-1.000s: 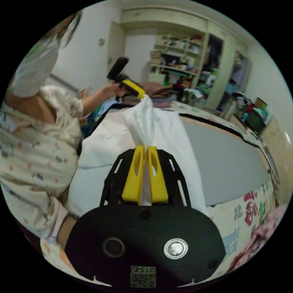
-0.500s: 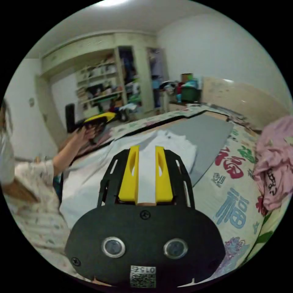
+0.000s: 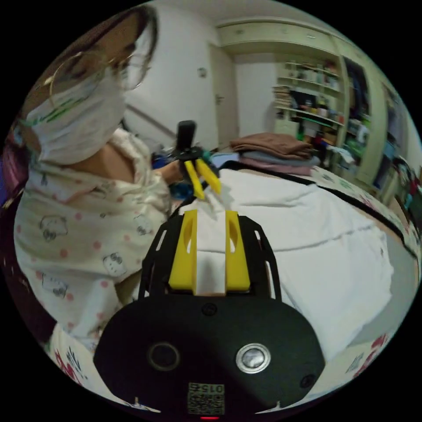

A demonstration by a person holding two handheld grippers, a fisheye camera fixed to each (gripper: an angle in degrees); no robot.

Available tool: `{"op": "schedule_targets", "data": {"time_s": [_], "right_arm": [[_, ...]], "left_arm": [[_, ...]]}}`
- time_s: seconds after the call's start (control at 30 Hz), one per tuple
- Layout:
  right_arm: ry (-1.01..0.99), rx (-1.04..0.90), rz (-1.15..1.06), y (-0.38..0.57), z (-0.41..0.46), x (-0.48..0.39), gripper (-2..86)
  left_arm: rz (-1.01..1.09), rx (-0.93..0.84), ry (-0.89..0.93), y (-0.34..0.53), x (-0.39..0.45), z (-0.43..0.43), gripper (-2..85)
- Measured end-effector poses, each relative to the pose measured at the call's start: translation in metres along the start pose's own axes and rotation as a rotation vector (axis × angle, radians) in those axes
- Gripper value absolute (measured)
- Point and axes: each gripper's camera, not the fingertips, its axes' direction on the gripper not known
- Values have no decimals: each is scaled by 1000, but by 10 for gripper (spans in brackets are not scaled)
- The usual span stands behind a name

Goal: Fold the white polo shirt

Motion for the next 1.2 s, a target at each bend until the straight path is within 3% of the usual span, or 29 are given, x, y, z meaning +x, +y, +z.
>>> {"op": "schedule_targets", "data": {"time_s": [0.17, 0.27, 0.37, 0.47, 0.63, 0.73, 0.83, 1.2], "right_arm": [[-78, -226, -242, -10, 27, -37, 110], [-83, -210, -185, -21, 27, -26, 105], [34, -216, -82, -26, 25, -8, 95], [111, -180, 40, -27, 17, 17, 90], [186, -130, 253, -24, 1, 58, 77], [211, -137, 333, -27, 3, 78, 75], [173, -160, 377, -34, 7, 93, 74], [138, -124, 426, -65, -8, 122, 54]], "left_arm": [[39, -41, -27, -42, 87, 19, 91], [14, -46, -62, -75, 134, 29, 88], [-44, -28, -128, -121, 181, 46, 71], [37, -85, -261, -187, 240, 75, 22], [373, -353, -1013, -275, 350, 189, -1], [610, -566, -1201, -290, 413, 281, -3], [762, -618, -1379, -300, 474, 338, -4], [957, -739, -1465, -393, 638, 410, -5]]}}
